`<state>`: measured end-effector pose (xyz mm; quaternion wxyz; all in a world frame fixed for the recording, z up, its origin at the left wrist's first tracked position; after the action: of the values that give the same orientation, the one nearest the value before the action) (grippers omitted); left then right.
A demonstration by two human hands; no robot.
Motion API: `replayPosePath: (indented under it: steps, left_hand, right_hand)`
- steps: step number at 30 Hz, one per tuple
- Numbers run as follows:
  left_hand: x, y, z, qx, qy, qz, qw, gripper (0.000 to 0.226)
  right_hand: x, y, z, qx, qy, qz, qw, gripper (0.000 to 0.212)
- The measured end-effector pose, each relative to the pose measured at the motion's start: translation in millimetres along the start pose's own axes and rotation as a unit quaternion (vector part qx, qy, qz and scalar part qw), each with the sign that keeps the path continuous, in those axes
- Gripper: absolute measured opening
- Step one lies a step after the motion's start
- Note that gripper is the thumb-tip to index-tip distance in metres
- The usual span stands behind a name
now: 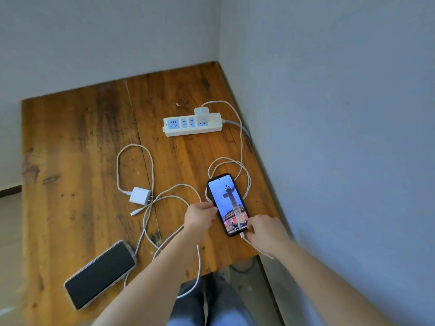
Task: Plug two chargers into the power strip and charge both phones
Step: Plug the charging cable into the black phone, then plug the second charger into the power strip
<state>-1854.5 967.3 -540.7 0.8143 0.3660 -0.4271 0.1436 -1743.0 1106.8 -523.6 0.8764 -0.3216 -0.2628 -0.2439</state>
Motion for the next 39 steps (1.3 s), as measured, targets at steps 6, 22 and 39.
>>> replayPosePath:
  steps: [6, 22, 39]
  left_hand:
    - [10, -8, 53, -0.033, 0.146, -0.081, 0.985, 0.029]
    - [-74, -98, 200, -0.364, 0.246, -0.166, 0.883, 0.059]
    - [-82, 13, 211, -0.256, 0.219, -0.358, 0.871, 0.074]
  right_hand:
    - [-23, -53, 1, -0.01, 0.017, 0.036, 0.999, 0.019]
    - [-121, -254, -87, 0.049, 0.057, 0.179, 0.981, 0.043]
    - [-127, -254, 30, -0.159, -0.123, 0.159, 0.967, 0.045]
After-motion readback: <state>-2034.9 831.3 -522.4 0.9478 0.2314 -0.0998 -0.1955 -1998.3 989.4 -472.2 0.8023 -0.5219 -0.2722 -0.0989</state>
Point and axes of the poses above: each hand's wrist, its own x-axis away from the middle knuckle, its own z-axis out of the back of the hand, y = z × x, the point moved 2 cm from there along -x, towards the middle knuckle, and after that the axes turned 13 degrees about -x, right-handed, at the moved point
